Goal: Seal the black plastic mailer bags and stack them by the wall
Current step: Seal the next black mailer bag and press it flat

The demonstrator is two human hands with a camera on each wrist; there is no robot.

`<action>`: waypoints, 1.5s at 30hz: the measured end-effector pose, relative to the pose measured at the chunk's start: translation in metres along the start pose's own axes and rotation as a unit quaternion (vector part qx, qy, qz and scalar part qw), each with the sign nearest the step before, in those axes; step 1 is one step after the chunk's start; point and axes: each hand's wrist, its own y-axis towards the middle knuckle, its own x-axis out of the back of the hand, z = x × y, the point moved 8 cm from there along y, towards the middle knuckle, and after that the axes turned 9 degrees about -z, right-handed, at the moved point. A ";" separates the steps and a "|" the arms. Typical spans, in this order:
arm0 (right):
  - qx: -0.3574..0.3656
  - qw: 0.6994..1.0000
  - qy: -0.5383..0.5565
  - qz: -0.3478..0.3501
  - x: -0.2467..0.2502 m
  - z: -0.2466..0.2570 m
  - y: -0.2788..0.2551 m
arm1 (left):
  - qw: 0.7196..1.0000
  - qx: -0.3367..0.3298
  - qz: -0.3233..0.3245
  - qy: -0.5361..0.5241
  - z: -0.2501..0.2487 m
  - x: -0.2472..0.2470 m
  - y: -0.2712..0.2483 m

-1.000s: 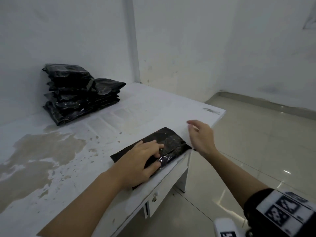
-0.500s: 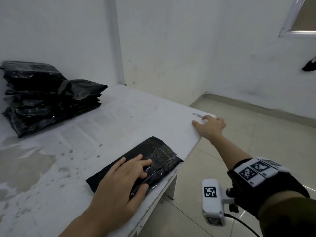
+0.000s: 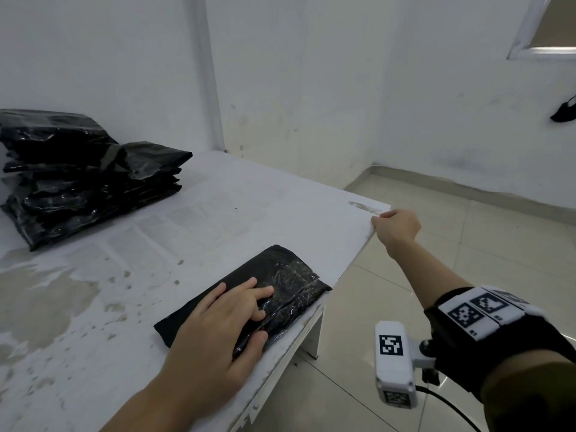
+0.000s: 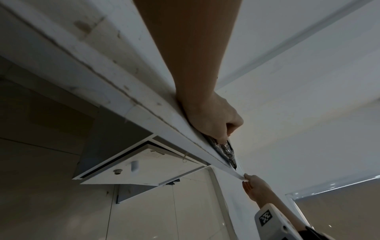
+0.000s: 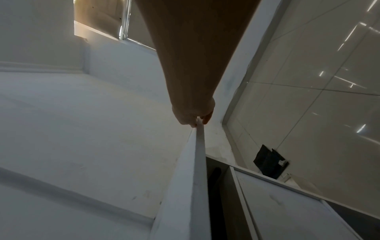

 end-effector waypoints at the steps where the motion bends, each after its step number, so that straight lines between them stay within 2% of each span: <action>1: -0.014 1.000 0.007 -0.005 0.001 -0.001 0.001 | 1.000 0.000 0.001 -0.001 0.000 0.000 0.000; 4: -0.075 0.997 0.032 -0.007 0.002 -0.007 0.005 | 1.000 0.002 0.001 -0.002 0.001 0.000 0.000; 7: -0.128 0.990 0.040 0.042 0.002 -0.009 0.008 | 1.000 0.002 0.000 -0.001 0.001 0.000 -0.001; 9: -0.129 0.989 0.047 0.060 0.001 -0.006 0.010 | 1.000 0.000 0.000 -0.001 0.000 -0.001 -0.001; 12: -0.129 0.988 0.085 0.016 0.002 0.004 0.003 | 1.000 0.000 0.000 -0.001 0.001 -0.001 -0.001; 15: -0.119 0.979 0.154 0.056 -0.013 0.017 -0.008 | 1.000 0.000 -0.001 0.000 0.002 -0.001 -0.001; 22: -0.142 0.926 0.314 0.151 -0.036 0.037 -0.028 | 1.000 0.000 -0.003 0.001 0.001 -0.001 -0.001; 27: -0.147 0.865 0.422 0.227 -0.056 0.066 -0.042 | 1.000 0.002 -0.006 0.003 0.000 0.000 0.000; 33: -0.177 0.815 0.497 0.239 -0.064 0.089 -0.040 | 1.000 -0.007 -0.010 0.006 -0.001 0.001 0.000; 38: -0.165 0.789 0.539 0.243 -0.054 0.141 -0.031 | 1.000 -0.011 -0.022 0.003 0.000 0.001 0.000; 42: -0.160 0.803 0.500 0.284 -0.045 0.178 -0.036 | 1.000 -0.009 -0.020 0.005 0.003 -0.001 0.000; 45: -0.167 0.798 0.480 0.324 -0.041 0.188 -0.055 | 1.000 -0.001 -0.005 0.000 0.003 -0.002 0.001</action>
